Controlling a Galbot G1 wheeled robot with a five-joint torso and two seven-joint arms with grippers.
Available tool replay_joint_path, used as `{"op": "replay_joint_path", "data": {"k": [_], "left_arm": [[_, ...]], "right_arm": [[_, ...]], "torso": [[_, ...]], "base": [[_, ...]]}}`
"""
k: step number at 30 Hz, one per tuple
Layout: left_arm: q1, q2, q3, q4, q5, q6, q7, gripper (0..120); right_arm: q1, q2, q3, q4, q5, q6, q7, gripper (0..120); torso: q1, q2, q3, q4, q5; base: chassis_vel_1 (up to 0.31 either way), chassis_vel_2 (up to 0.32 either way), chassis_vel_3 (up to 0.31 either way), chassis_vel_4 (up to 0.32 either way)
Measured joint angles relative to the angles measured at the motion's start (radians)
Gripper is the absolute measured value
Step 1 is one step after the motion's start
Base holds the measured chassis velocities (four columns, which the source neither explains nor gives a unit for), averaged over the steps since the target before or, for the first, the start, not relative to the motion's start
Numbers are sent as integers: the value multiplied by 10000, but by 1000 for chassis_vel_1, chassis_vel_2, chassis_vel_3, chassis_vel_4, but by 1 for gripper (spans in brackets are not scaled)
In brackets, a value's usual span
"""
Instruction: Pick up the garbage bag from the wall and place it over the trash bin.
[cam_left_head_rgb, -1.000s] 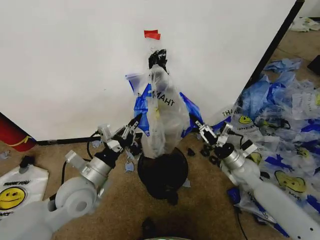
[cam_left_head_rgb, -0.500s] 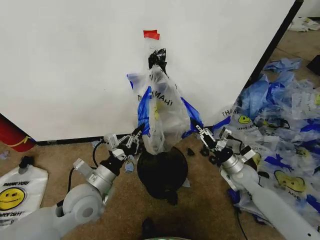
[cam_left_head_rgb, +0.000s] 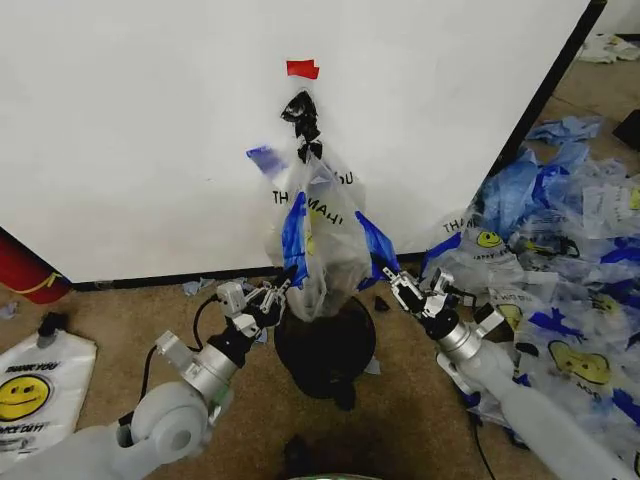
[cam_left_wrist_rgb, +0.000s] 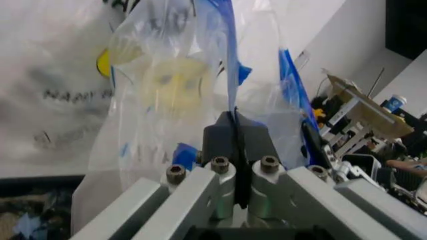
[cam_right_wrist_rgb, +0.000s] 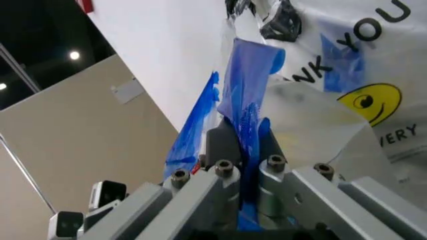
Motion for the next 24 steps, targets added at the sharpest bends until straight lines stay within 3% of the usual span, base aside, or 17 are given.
{"op": "replay_joint_path", "data": {"k": [7, 16, 24], "left_arm": [[328, 162, -127, 41, 104, -75, 75, 0], [408, -122, 192, 375, 385, -174, 53, 0], [1266, 231, -1074, -760, 238, -167, -240, 0]], "right_arm": [[-38, 16, -46, -84, -106, 18, -41, 0], [-35, 237, -133, -410, -289, 82, -103, 0], [-77, -276, 283, 432, -268, 84, -163, 0]], "torso": [[-1, 0, -1, 0, 4], [0, 0, 0, 0, 0], [0, 0, 0, 3, 3]], "base": [[0, 0, 0, 0], [0, 0, 0, 0], [0, 0, 0, 0]]}}
